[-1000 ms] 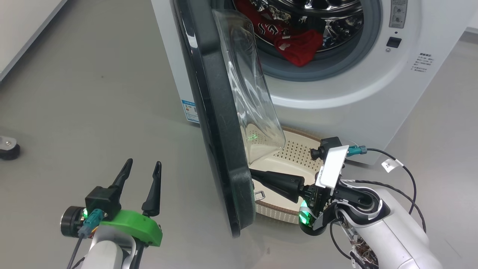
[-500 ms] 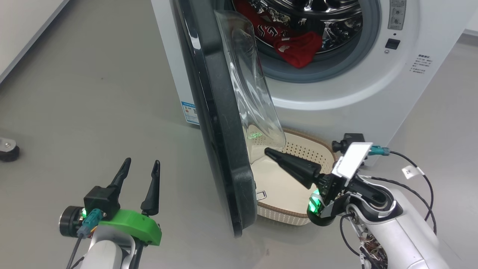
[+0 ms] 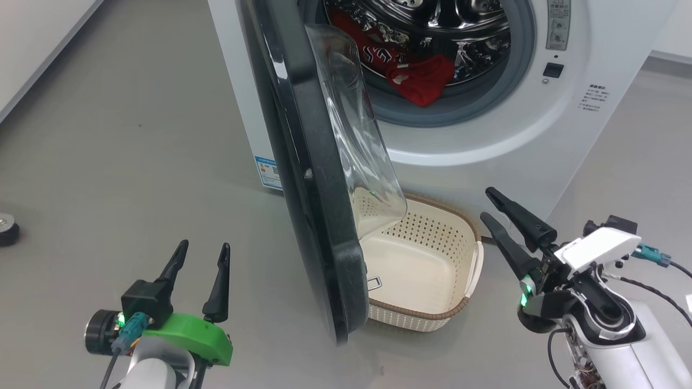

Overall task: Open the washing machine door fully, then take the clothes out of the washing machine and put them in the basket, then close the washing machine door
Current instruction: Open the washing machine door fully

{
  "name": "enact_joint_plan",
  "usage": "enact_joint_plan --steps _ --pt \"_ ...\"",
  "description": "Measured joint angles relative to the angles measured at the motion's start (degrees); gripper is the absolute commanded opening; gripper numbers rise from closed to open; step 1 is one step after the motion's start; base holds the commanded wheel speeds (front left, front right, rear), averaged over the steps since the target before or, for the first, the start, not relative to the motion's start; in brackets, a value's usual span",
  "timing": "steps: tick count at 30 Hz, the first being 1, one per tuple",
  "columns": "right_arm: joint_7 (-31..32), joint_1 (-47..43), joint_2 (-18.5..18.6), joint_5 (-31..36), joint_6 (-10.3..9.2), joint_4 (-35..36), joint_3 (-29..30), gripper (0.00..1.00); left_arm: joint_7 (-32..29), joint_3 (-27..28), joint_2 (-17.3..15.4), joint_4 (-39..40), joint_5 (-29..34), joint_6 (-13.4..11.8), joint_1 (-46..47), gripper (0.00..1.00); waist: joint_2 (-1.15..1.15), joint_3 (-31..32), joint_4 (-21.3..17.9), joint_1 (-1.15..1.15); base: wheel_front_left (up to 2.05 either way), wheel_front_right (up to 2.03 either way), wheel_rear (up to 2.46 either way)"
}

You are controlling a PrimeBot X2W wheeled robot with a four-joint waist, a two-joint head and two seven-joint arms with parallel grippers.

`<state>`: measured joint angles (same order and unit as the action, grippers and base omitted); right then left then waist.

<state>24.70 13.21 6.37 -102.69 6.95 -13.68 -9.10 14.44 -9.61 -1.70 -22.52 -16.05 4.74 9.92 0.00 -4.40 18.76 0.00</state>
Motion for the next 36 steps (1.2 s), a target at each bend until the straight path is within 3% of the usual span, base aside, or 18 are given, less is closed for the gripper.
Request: enact_joint_plan --steps 10,21,29,33,36 --pt "-11.9 -5.2 1.6 13.9 0.00 0.1 -0.3 1.00 0.0 0.6 -0.1 0.4 0.0 -0.4 0.0 1.00 0.00 0.0 -0.7 0.00 0.00 0.00 0.00" --pt "-28.4 -8.7 5.0 34.8 -0.29 -2.3 -2.3 1.00 0.0 0.6 -0.1 0.5 0.5 -0.4 0.0 1.00 0.00 0.1 -1.2 0.00 0.00 0.00 0.00" --pt "-41.5 -8.7 10.5 54.1 -7.13 -2.8 -3.5 1.00 0.0 1.0 -0.1 0.5 0.5 -0.4 -0.1 1.00 0.00 -0.1 -1.7 0.00 0.00 0.00 0.00" --pt "-40.6 -8.6 11.3 60.4 -11.10 -2.7 -3.8 1.00 0.0 1.0 -0.1 0.5 0.5 -0.4 0.0 1.00 0.00 -0.2 -2.0 0.00 0.00 0.00 0.00" --pt "-40.1 -8.6 11.3 62.7 -12.77 -2.3 -3.9 1.00 0.0 1.0 -0.1 0.5 0.5 -0.4 0.0 1.00 0.00 -0.1 -2.1 0.00 0.00 0.00 0.00"
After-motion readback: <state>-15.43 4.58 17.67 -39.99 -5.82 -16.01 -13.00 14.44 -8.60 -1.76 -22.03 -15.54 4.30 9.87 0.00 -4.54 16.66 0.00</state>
